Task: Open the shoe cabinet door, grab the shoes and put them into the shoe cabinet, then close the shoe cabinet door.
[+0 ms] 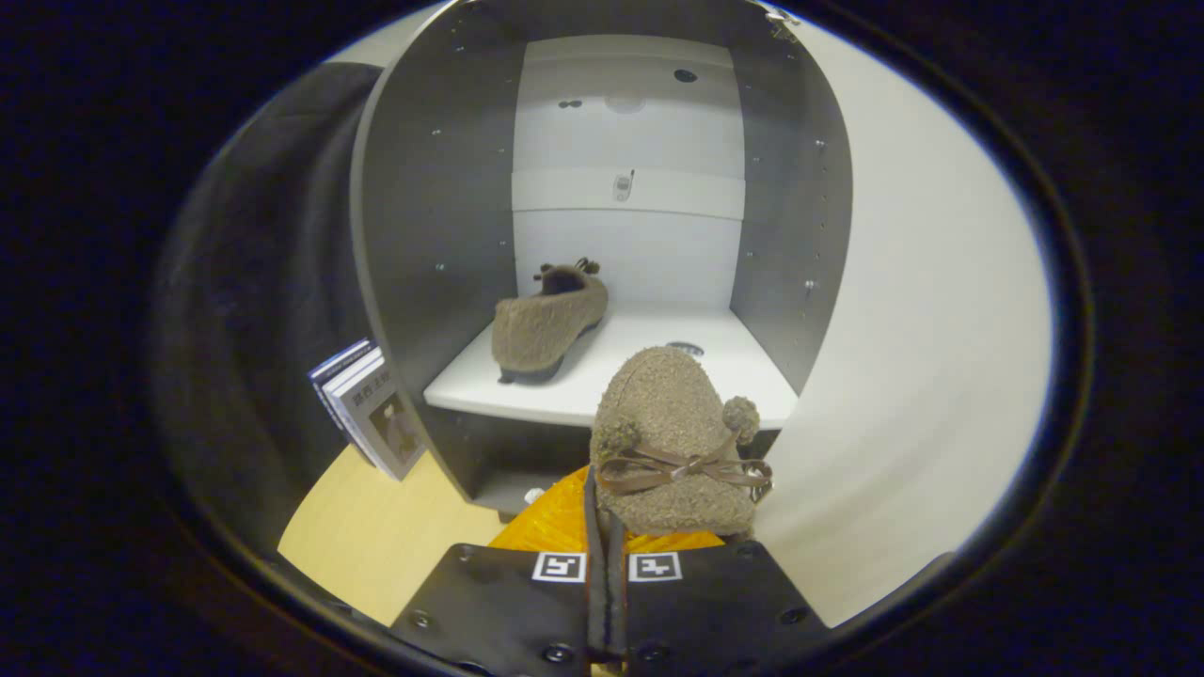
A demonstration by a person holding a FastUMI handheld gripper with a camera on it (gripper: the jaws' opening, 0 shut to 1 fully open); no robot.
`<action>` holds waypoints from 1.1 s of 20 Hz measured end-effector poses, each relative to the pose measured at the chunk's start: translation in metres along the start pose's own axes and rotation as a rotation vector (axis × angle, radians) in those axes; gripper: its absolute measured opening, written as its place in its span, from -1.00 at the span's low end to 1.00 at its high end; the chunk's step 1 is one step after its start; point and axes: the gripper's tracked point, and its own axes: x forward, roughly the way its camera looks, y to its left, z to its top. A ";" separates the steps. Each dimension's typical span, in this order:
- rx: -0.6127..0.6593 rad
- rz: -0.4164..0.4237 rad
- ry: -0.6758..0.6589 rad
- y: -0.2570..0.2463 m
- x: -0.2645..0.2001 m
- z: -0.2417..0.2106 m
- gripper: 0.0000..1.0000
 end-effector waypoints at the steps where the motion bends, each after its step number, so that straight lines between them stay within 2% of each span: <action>1: 0.007 -0.017 -0.008 -0.004 0.011 0.013 -0.95; 6: 0.030 -0.079 -0.033 -0.017 0.074 0.061 -0.95; 15: 0.042 -0.100 -0.008 -0.032 0.186 0.099 -0.95; 22: 0.077 -0.089 0.046 -0.037 0.217 0.099 -0.94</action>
